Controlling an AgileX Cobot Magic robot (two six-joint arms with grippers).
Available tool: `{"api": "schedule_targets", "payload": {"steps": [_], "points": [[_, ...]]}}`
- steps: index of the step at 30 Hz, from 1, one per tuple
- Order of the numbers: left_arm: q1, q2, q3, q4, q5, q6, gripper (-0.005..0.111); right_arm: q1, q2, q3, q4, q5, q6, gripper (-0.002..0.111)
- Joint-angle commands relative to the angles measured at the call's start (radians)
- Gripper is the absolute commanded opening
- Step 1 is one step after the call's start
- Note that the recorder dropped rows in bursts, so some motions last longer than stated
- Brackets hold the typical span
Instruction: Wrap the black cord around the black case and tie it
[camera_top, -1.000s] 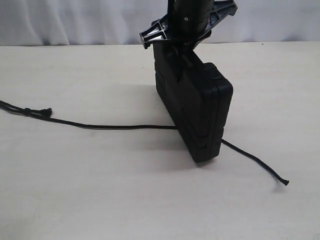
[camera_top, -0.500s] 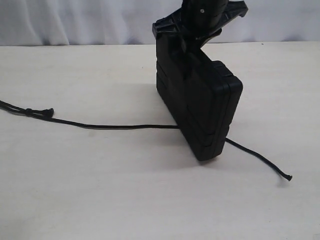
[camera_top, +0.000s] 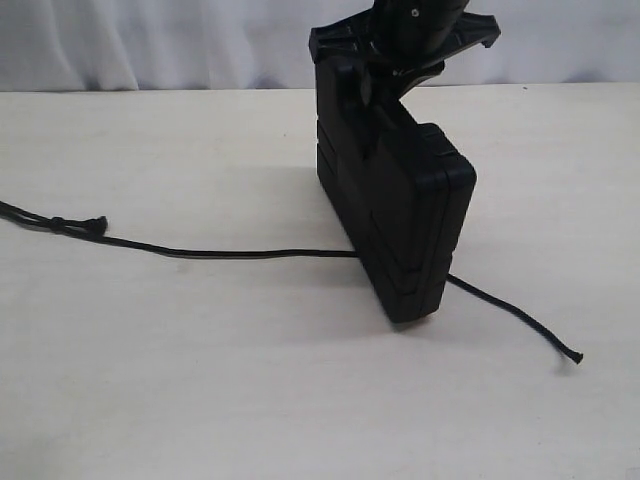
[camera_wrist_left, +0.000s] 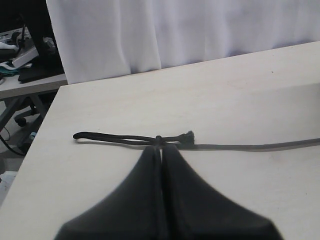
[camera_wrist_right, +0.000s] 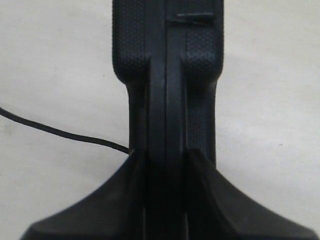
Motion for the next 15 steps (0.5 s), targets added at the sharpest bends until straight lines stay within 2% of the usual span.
{"api": "schedule_targets", "payload": {"steps": [1,15], "points": [[-0.007,-0.003,0.003,-0.005,-0.008,-0.005,0.0,-0.011,0.021,0.013,0.007,0.026,0.019,0.004],[-0.007,-0.003,0.003,-0.005,-0.008,-0.005,0.0,-0.013,0.021,0.013,-0.03,0.026,0.016,0.004]]}}
